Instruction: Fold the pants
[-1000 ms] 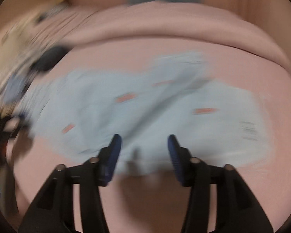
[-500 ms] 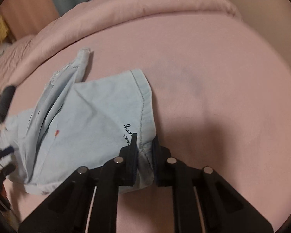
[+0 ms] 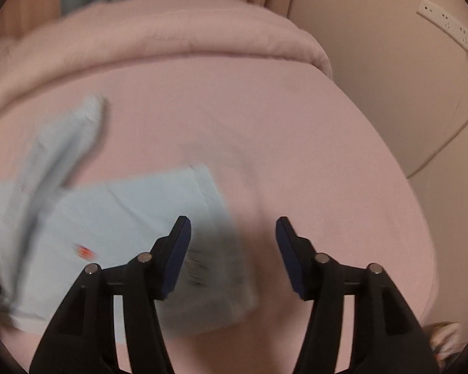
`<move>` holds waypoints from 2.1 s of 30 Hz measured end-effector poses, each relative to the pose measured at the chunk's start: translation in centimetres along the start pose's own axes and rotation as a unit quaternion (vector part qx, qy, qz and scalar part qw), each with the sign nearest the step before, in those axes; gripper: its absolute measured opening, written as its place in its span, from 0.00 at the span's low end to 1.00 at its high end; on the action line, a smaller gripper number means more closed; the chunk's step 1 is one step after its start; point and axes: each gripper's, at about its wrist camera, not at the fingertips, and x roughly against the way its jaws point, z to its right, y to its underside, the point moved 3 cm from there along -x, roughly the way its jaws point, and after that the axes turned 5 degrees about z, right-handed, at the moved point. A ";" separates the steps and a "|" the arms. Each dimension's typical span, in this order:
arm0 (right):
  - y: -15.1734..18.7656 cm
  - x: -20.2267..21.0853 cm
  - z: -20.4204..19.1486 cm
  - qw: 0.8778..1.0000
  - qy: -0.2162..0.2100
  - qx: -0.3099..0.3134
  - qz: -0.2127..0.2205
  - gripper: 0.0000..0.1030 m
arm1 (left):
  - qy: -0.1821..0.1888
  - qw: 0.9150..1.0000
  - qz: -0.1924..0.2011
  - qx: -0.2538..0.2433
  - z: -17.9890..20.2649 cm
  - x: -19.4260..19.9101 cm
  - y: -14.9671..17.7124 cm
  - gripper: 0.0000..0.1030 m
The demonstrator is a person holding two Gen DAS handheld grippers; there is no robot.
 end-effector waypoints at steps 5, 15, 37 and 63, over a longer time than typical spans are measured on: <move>-3.8 -0.3 -10.0 0.981 -0.189 0.043 -0.023 0.54 | 0.012 1.000 0.009 0.007 0.9 -1.1 -0.4 0.70; -8.6 -9.4 -25.4 0.970 -0.120 0.184 -0.105 0.49 | -0.028 0.998 0.061 -0.002 2.0 -1.5 -0.8 0.70; -1.2 2.9 -0.3 0.956 -0.209 -0.197 0.056 0.06 | -0.084 0.983 0.059 -0.150 7.8 -2.6 0.5 0.12; 10.0 -3.3 4.1 0.882 -0.260 -0.390 -0.043 0.08 | -0.085 0.975 0.016 -0.206 9.3 -3.0 2.5 0.08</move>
